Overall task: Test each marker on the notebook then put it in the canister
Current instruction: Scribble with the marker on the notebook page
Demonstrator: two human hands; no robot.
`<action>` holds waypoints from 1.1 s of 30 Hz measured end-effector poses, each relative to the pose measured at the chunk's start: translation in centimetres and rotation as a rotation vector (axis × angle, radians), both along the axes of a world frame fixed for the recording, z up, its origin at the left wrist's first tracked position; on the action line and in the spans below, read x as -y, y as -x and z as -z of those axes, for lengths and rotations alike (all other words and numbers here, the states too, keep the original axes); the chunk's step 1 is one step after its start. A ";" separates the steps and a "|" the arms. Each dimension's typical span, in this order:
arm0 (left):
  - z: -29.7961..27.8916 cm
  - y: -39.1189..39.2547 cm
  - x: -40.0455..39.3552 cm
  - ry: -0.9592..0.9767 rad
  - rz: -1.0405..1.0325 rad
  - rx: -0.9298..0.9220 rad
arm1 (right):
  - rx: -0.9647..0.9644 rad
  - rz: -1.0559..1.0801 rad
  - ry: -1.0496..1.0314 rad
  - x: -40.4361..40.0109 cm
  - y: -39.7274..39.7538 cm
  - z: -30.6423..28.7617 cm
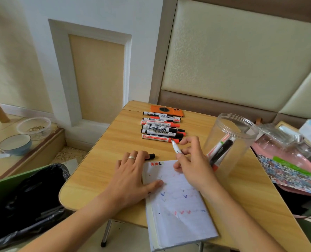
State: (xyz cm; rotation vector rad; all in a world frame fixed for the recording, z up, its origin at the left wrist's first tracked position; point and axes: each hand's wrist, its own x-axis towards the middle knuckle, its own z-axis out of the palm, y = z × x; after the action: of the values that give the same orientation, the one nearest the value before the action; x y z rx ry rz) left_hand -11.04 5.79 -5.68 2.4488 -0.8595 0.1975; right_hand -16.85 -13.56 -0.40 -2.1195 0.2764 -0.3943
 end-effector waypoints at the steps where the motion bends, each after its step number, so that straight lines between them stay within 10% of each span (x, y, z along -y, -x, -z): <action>1: 0.0 0.0 -0.1 0.004 0.005 -0.002 | 0.009 -0.013 -0.142 0.1 0.0 -0.2; 7: 0.3 0.0 -0.3 -0.032 0.038 0.025 | -0.029 -0.143 -0.976 0.3 -0.3 -0.7; 16: 0.1 0.4 -0.2 -0.119 0.146 0.063 | 0.010 -0.014 -0.411 0.3 -1.6 1.0; 33: -1.1 0.0 -1.1 -0.267 0.341 -0.041 | 0.034 0.214 -0.311 -1.4 -1.8 3.6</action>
State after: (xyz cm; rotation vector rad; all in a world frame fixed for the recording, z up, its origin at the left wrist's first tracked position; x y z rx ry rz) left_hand -11.01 6.91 -4.54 2.4831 -1.3391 -0.0976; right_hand -15.01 -12.20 -4.04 -1.7821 0.5136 -0.4785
